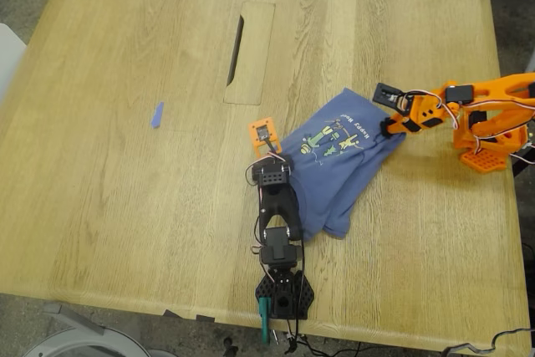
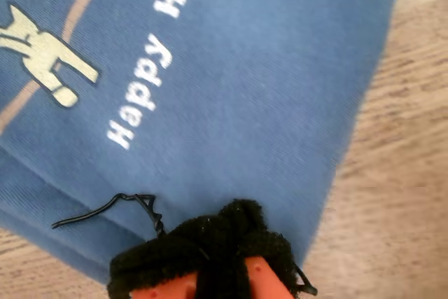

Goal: Fold a T-shirt

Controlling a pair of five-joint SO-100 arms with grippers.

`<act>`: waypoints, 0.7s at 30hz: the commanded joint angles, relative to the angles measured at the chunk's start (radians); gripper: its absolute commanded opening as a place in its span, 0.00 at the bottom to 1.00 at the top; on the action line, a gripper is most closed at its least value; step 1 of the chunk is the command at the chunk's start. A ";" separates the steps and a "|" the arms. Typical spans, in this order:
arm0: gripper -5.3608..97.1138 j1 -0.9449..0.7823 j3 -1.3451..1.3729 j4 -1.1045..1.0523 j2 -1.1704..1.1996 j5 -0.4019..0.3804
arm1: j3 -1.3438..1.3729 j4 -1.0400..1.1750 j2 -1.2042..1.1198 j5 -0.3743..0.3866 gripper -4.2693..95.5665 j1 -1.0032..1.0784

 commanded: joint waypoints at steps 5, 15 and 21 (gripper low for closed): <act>0.05 -0.127 0.049 -0.006 0.098 0.009 | 0.075 0.114 0.199 -0.005 0.04 0.100; 0.05 -0.259 0.067 0.003 0.179 0.029 | 0.106 0.207 0.341 -0.029 0.04 0.281; 0.05 -0.377 0.080 0.060 0.236 0.077 | 0.118 0.210 0.376 -0.052 0.04 0.437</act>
